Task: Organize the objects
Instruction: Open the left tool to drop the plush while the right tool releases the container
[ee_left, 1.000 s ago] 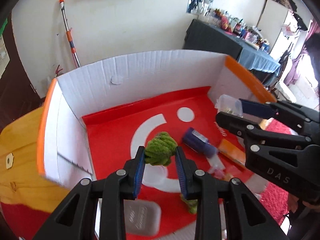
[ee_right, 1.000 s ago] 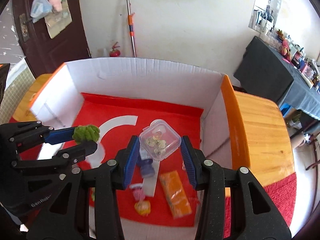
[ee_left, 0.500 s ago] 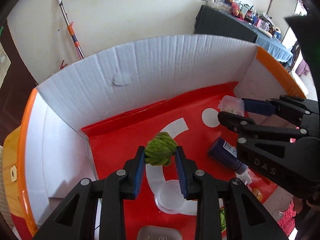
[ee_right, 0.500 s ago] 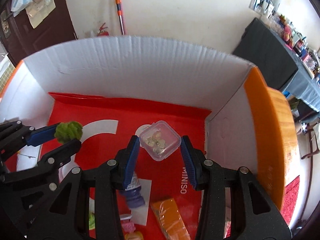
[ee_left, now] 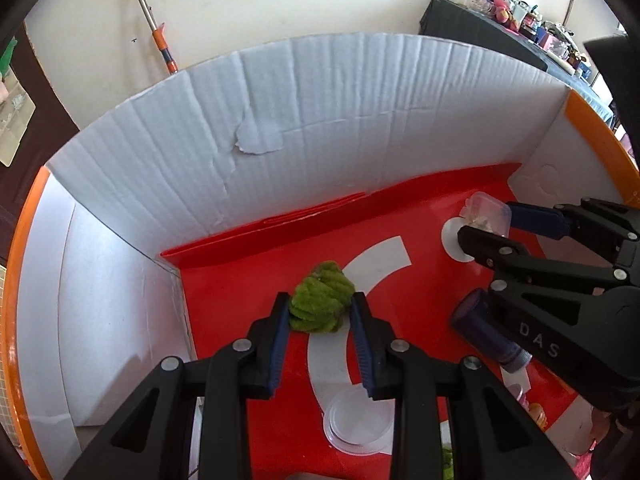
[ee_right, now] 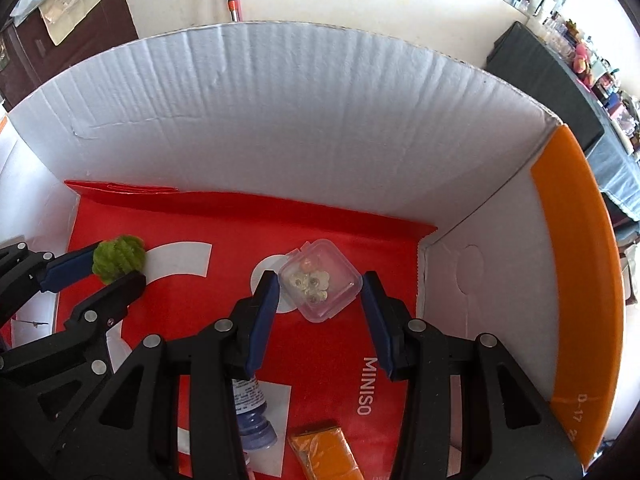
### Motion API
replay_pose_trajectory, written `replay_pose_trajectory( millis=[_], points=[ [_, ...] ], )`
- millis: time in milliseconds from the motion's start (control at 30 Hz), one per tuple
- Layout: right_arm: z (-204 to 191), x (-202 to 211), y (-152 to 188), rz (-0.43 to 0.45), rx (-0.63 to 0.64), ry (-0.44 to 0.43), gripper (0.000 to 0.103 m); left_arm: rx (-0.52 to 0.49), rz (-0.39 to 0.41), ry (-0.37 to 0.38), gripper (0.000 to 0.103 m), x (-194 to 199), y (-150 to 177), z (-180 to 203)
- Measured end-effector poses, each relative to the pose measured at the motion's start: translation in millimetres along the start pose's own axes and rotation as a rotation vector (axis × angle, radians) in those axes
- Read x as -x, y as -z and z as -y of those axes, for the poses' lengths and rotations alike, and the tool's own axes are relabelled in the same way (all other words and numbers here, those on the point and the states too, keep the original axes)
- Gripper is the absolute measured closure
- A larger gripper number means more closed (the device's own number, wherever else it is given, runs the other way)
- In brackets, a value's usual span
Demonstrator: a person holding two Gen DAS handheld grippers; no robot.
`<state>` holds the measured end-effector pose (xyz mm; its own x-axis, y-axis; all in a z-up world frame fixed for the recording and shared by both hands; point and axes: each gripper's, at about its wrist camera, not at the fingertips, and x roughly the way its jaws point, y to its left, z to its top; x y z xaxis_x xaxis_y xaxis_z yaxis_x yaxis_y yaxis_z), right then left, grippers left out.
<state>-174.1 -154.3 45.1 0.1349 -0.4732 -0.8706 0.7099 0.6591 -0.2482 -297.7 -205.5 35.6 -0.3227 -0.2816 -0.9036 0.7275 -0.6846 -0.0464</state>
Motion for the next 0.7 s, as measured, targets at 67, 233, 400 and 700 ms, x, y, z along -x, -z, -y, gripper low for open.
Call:
replay_pose_trajectory(
  millis=[67, 233, 400, 700],
  points=[
    [0.3, 0.6, 1.5, 0.001, 0.002, -0.001, 0.062, 0.005, -0.001, 0.0, 0.071, -0.7, 1.0, -0.7],
    [-0.1, 0.7, 4.7, -0.002, 0.004, -0.007, 0.062, -0.002, 0.002, -0.007, 0.071, -0.2, 2.8, -2.4],
    [1.9, 0.2, -1.7, -0.004, 0.005, -0.006, 0.057, 0.016, 0.005, -0.013, 0.069, 0.9, 4.5, -1.6],
    [-2.0, 3.0, -2.5, -0.007, 0.008, -0.009, 0.055, 0.019, 0.002, -0.008, 0.058, -2.8, 4.1, -1.1]
  ],
)
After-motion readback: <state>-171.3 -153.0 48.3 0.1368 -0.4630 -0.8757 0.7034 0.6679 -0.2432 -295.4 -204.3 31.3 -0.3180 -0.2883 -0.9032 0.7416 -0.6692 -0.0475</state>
